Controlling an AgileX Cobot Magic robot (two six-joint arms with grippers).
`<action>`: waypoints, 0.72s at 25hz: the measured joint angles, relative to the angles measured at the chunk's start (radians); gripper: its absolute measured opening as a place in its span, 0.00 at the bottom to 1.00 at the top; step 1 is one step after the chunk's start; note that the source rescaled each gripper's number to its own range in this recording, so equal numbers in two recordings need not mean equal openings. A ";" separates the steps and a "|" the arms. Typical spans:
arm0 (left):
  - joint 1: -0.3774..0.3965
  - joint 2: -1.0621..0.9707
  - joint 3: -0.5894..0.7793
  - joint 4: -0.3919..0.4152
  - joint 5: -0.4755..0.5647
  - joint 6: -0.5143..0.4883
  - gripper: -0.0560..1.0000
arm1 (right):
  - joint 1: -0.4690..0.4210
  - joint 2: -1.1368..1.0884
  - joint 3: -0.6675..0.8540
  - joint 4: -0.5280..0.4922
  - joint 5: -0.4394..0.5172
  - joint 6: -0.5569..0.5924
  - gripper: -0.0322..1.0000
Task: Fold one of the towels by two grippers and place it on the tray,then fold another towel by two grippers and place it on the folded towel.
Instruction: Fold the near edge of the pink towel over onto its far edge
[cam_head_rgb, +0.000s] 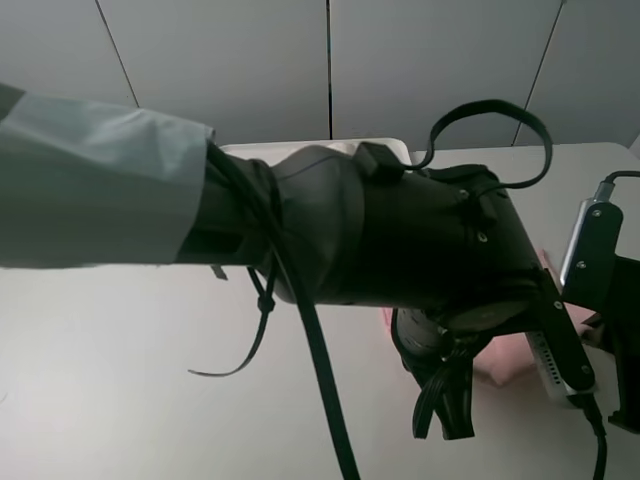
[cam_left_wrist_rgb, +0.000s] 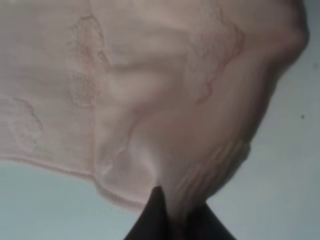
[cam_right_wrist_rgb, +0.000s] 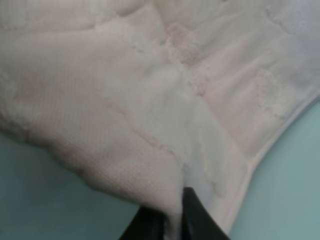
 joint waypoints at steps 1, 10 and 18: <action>0.000 -0.002 0.000 0.007 -0.002 -0.003 0.05 | 0.000 -0.003 0.000 0.005 0.000 0.007 0.04; 0.064 -0.004 0.000 -0.064 -0.032 -0.010 0.05 | 0.002 -0.009 -0.002 0.118 -0.017 0.025 0.04; 0.100 -0.004 0.000 -0.088 -0.038 0.027 0.05 | 0.002 -0.009 -0.002 0.142 -0.021 0.033 0.04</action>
